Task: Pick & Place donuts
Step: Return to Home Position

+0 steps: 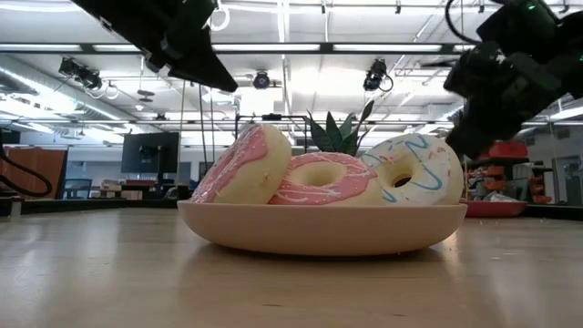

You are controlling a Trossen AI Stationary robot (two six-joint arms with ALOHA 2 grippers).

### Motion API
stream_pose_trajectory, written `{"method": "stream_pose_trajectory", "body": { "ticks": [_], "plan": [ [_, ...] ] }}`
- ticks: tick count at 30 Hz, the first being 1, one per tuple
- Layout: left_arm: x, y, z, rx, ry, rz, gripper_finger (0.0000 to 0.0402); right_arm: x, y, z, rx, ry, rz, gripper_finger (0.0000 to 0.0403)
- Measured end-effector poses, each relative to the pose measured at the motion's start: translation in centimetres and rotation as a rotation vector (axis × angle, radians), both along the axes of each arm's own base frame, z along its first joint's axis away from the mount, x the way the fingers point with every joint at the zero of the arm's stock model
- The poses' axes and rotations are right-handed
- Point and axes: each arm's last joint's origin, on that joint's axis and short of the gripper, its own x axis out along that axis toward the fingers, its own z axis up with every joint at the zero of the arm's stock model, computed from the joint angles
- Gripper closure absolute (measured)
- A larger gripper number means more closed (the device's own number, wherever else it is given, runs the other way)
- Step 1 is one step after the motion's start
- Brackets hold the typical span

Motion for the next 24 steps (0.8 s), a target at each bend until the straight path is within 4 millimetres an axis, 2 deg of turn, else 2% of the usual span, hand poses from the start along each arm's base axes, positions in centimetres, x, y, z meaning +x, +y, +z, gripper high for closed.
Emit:
{"method": "stream_pose_trajectory", "body": {
  "ticks": [3,7,14,18,21,24],
  "plan": [
    [0.2,0.4,-0.1,-0.027,0.02,-0.018,0.0389,0.1,0.0,0.1,-0.041,-0.155,0.092,0.0396],
    [-0.4,1.4,1.0,-0.054,0.01,-0.014,0.0396,-0.6,-0.4,0.7,-0.007,-0.285,0.251,0.0395],
    [-3.1,3.2,4.7,-0.101,-0.046,-0.031,0.0398,-2.0,-1.4,2.5,-0.003,-0.434,0.375,0.0398],
    [-5.0,4.2,6.0,-0.11,-0.088,-0.017,0.0398,-2.7,-1.6,3.0,-0.023,-0.469,0.369,0.0398],
    [-7.0,5.0,5.4,-0.111,-0.117,-0.004,0.0398,-3.4,-1.5,3.3,-0.017,-0.482,0.362,0.0399],
    [-9.3,5.8,3.9,-0.132,-0.166,-0.001,0.0398,-4.0,-1.4,3.8,-0.015,-0.502,0.297,0.0401]
  ]
}}
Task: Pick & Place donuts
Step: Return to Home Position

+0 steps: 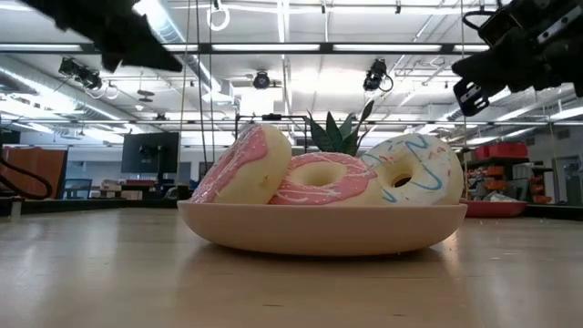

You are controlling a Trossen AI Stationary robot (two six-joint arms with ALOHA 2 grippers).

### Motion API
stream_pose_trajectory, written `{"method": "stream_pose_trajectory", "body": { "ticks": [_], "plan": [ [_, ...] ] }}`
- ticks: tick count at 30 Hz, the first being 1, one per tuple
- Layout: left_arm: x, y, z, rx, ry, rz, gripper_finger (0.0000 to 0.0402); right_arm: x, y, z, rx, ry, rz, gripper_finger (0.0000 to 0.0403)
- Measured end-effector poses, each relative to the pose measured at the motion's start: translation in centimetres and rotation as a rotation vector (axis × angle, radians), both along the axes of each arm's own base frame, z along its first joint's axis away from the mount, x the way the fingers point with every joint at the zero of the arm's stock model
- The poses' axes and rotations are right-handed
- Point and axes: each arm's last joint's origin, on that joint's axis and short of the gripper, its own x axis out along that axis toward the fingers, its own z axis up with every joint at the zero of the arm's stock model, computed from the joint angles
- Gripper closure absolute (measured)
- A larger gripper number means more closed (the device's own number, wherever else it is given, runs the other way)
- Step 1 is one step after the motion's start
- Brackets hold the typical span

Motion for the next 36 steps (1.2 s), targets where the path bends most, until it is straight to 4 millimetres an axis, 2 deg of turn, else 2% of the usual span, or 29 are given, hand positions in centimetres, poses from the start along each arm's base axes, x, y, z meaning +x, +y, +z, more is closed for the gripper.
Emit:
{"method": "stream_pose_trajectory", "body": {
  "ticks": [3,6,11,15,21,25,29,33,36],
  "plan": [
    [-2.1,0.7,-1.4,-0.031,-0.078,-0.023,0.0398,-0.7,0.2,0.6,0.03,-0.043,-0.026,0.0401],
    [-3.4,1.1,-2.3,-0.045,-0.177,-0.153,0.0398,-1.3,0.6,1.1,0.049,-0.088,0.006,0.0401],
    [-4.3,2.1,-3.5,-0.001,-0.361,-0.333,0.0399,-2.1,1.2,1.1,0.086,-0.078,0.049,0.0401],
    [-4.5,3.5,-4.7,0.042,-0.375,-0.386,0.0399,-2.6,1.6,0.9,0.103,-0.051,0.084,0.0401],
    [-5.5,5.0,-4.2,0.069,-0.45,-0.439,0.0399,-3.7,2.1,1.3,0.074,-0.123,0.125,0.0401],
    [-6.3,5.3,-4.3,0.072,-0.446,-0.429,0.0399,-4.5,2.0,1.0,0.064,-0.125,0.061,0.0401],
    [-6.9,5.2,-4.5,0.066,-0.435,-0.431,0.0399,-4.3,2.0,0.8,0.041,-0.145,0.03,0.0401],
    [-7.5,5.0,-4.6,0.069,-0.438,-0.441,0.0399,-3.5,2.1,-1.2,0.018,-0.195,0.037,0.0401],
    [-7.8,4.9,-4.9,0.085,-0.45,-0.454,0.0399,-3.3,2.2,-1.8,-0.018,-0.217,0.022,0.0401]
  ]
}}
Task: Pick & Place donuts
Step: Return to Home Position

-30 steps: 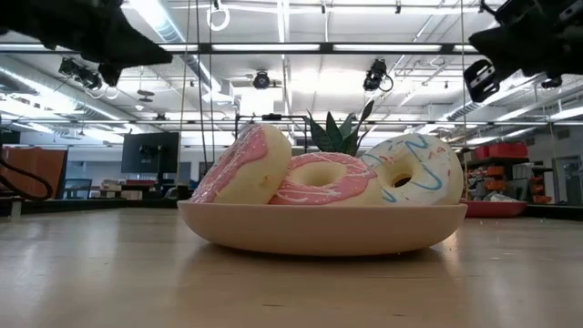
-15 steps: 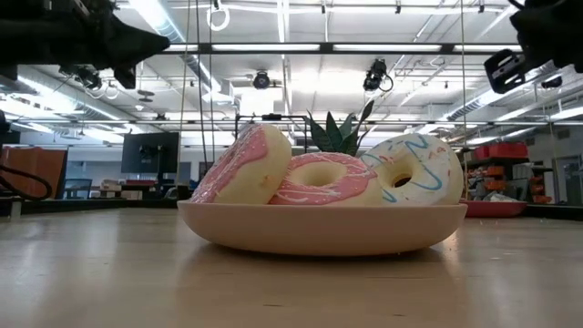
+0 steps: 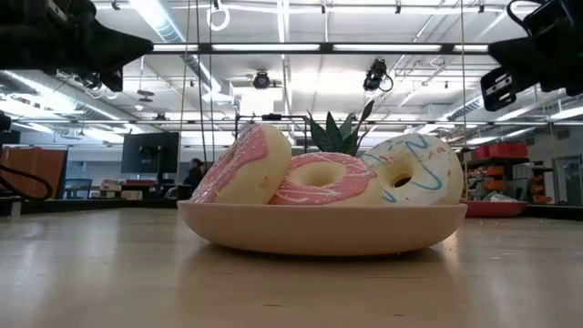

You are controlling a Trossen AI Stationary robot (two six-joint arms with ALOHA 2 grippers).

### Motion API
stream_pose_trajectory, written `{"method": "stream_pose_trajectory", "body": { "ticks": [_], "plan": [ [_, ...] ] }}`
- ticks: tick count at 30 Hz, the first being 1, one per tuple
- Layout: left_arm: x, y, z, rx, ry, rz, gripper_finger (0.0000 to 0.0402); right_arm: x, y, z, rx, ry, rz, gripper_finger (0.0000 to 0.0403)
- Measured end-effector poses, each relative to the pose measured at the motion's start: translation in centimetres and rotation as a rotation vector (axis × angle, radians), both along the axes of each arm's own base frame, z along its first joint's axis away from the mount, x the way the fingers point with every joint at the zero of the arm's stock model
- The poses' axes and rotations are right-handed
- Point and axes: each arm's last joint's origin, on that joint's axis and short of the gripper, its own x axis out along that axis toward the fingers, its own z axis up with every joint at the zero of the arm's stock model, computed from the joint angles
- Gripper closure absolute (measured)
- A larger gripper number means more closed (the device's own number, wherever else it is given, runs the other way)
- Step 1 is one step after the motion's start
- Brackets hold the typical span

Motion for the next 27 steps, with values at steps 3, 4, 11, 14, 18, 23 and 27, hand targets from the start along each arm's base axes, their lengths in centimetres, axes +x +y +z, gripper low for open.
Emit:
{"method": "stream_pose_trajectory", "body": {
  "ticks": [3,4,11,14,18,23,27],
  "plan": [
    [-0.1,-0.1,-0.9,0.019,-0.01,-0.003,0.0399,0.0,-0.2,0.1,0.001,-0.009,-0.071,0.0401],
    [-0.1,-0.1,-1.3,0.021,-0.006,-0.002,0.0399,0.0,-0.2,0.2,-0.002,-0.018,-0.078,0.0401],
    [0.4,0.0,-3.6,0.008,0.077,0.0,0.0399,0.0,-0.1,0.1,-0.005,-0.008,-0.064,0.0401],
    [0.4,0.0,-3.7,0.001,0.082,-0.009,0.0399,0.0,0.0,0.1,-0.006,-0.009,-0.061,0.0401],
    [0.5,-0.3,-3.7,0.004,0.083,-0.042,0.0399,0.0,0.1,-0.2,-0.021,0.017,-0.075,0.0401],
    [0.5,-0.6,-3.8,0.015,0.09,-0.076,0.0395,0.1,0.1,-0.5,-0.036,0.039,-0.142,0.0401],
    [0.5,-0.8,-3.9,0.017,0.102,-0.099,0.0393,0.0,0.2,-0.4,-0.087,0.026,-0.145,0.0401]
  ]
}}
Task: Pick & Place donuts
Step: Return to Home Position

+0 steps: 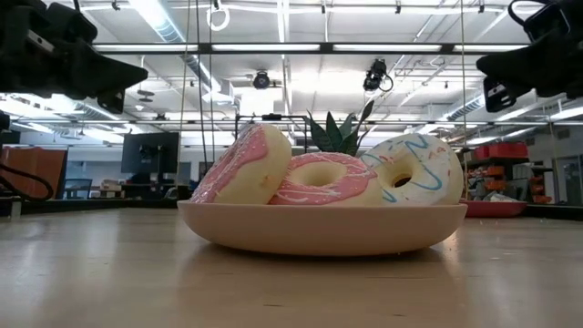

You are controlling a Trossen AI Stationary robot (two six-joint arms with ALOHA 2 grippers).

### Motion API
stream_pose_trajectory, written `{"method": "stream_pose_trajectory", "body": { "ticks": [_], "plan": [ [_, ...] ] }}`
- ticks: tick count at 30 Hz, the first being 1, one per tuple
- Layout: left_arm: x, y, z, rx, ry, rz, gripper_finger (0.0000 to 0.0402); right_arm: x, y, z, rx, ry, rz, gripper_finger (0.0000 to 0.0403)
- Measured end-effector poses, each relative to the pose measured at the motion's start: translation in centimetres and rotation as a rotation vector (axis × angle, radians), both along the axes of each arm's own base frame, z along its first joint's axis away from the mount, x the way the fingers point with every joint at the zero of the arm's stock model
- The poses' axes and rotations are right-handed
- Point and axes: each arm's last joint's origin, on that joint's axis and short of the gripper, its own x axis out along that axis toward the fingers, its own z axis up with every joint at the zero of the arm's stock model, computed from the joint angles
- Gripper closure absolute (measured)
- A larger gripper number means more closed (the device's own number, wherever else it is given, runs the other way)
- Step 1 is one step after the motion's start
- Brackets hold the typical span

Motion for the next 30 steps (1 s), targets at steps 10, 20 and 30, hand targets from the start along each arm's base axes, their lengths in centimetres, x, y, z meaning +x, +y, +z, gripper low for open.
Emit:
{"method": "stream_pose_trajectory", "body": {
  "ticks": [10,20,30],
  "plan": [
    [0.0,0.1,0.0,0.046,0.007,0.019,0.0395,0.1,-1.3,0.1,-0.081,-0.011,-0.15,0.0401],
    [0.1,0.1,-0.3,0.072,0.036,0.011,0.0393,0.1,-1.8,0.0,-0.042,-0.003,-0.175,0.0401],
    [0.1,0.0,0.3,-0.009,-0.029,0.002,0.0394,0.1,-1.8,0.0,-0.02,-0.002,-0.183,0.0381]
  ]
}}
